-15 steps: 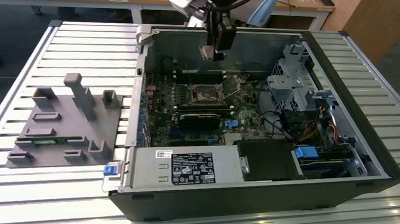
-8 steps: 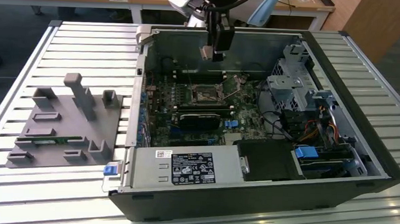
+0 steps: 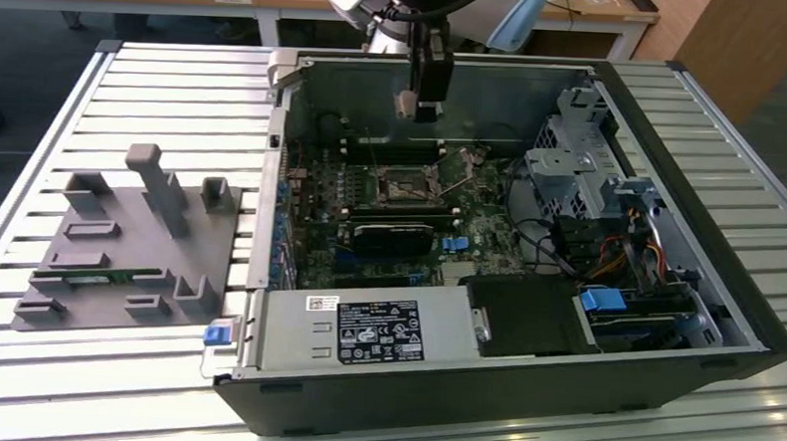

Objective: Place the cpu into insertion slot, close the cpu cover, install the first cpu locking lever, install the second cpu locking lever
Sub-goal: 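Place the cpu into insertion slot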

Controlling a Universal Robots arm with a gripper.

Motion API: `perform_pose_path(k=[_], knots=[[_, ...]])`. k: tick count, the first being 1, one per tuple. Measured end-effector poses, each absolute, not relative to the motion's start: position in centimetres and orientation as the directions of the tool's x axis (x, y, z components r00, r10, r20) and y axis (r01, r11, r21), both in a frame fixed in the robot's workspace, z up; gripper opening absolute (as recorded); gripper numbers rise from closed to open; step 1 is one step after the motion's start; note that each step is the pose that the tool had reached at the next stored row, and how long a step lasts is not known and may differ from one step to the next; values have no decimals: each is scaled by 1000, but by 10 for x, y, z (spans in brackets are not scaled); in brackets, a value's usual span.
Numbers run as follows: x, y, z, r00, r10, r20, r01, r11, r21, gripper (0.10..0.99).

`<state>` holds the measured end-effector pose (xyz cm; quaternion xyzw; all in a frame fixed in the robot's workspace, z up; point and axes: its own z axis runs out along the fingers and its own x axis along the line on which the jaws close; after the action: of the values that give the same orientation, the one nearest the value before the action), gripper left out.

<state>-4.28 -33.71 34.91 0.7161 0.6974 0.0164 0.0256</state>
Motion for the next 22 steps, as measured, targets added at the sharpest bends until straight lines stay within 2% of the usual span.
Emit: perform_pose_path(k=[8,17,22], knots=[[-43,-337,349,49,999,-13,997,-48,60,541],[-43,-337,345,-106,994,-13,993,106,59,541],[-43,-337,344,-99,995,-12,993,100,60,541]])
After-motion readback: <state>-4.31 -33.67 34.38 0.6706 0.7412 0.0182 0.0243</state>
